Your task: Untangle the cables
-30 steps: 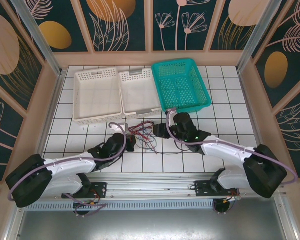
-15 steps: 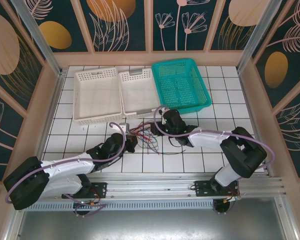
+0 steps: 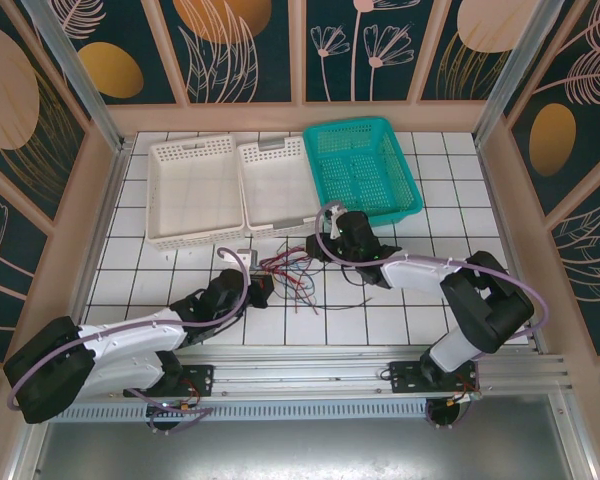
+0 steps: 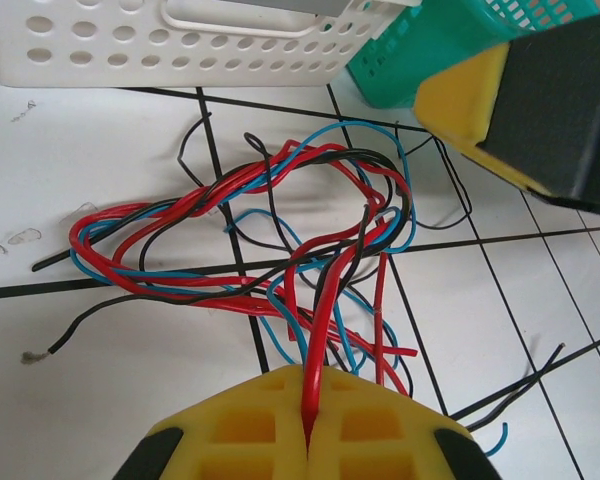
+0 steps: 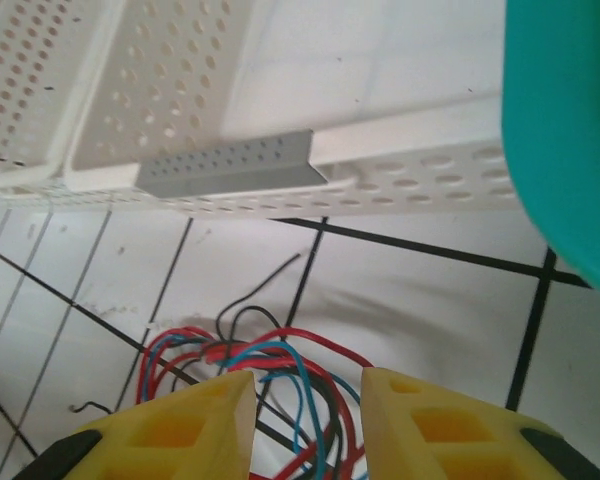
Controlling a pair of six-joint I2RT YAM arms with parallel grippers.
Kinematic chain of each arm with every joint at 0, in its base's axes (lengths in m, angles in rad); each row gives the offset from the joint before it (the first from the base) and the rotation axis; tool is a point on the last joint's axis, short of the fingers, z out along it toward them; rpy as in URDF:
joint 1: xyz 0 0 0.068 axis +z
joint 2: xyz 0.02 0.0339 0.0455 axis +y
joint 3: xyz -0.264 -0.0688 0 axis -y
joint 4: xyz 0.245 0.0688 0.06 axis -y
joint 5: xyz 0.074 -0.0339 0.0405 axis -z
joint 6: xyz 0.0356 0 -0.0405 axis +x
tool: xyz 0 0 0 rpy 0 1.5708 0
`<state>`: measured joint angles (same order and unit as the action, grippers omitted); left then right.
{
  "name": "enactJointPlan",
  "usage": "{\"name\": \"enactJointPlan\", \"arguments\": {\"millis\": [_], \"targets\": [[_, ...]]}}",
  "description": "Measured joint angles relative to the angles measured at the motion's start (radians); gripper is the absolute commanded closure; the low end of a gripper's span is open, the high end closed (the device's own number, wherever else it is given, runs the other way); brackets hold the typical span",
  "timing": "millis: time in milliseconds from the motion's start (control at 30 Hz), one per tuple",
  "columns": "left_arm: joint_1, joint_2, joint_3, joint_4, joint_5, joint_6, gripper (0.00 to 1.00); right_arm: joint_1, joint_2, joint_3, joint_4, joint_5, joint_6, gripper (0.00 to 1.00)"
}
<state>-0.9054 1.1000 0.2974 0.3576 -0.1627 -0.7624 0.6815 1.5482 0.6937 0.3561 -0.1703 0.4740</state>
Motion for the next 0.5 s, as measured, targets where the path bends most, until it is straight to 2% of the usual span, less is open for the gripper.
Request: {"name": "enactJointPlan", "arguments": {"millis": [200, 500], "targets": [[0.0, -0.005, 0.0, 0.0, 0.002, 0.0, 1.0, -0.001, 0.0, -0.032, 0.06, -0.069, 0.0, 0.66], [0.0, -0.019, 0.0, -0.002, 0.002, 0.005, 1.0, -0.002, 0.011, -0.074, 0.067, -0.066, -0.004, 0.65]]}}
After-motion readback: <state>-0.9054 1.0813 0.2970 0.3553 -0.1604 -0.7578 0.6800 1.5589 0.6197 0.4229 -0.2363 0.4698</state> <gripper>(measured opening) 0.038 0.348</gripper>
